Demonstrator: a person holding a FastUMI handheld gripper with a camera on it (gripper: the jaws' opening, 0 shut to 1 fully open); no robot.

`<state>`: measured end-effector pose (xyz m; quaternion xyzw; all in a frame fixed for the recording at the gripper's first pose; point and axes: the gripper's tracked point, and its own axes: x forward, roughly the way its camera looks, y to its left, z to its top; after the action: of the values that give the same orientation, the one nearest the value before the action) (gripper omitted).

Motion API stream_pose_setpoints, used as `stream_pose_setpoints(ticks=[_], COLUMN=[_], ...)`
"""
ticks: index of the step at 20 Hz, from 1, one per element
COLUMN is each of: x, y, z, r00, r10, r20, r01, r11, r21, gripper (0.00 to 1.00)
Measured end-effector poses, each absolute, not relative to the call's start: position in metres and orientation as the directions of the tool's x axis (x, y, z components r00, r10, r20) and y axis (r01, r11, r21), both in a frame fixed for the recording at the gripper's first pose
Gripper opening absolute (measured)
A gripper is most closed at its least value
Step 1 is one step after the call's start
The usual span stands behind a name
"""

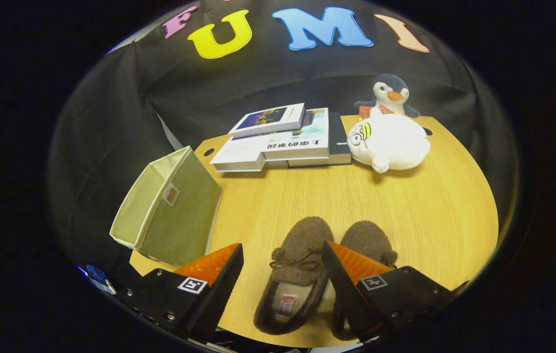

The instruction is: Open the storage box then place both shoes into the box .Put the left shoe in first, then the right shoe, with the right side of both shoes facing outward in a uniform manner.

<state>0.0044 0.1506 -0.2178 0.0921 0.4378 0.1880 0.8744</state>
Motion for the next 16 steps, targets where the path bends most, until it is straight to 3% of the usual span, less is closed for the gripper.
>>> stream_pose_setpoints(ticks=[1, 2, 7, 8, 13, 15, 16], x=[-0.003, -0.011, -0.041, -0.044, -0.051, -0.049, -0.048], y=[0.149, 0.147, 0.14, 0.14, 0.139, 0.137, 0.136], z=[-0.223, -0.228, -0.255, -0.26, -0.276, -0.279, -0.28], r00=[0.53, 0.512, 0.428, 0.41, 0.361, 0.352, 0.351], r10=[0.416, 0.416, 0.406, 0.4, 0.388, 0.392, 0.388], r20=[-0.739, -0.752, -0.808, -0.819, -0.848, -0.85, -0.852], r01=[-0.248, -0.24, -0.18, -0.16, -0.07, -0.029, -0.009], r11=[0.909, 0.909, 0.914, 0.916, 0.918, 0.912, 0.911], r21=[0.334, 0.34, 0.364, 0.368, 0.39, 0.409, 0.412], gripper=[0.98, 0.92, 0.9, 0.81, 0.82, 0.7, 0.7])
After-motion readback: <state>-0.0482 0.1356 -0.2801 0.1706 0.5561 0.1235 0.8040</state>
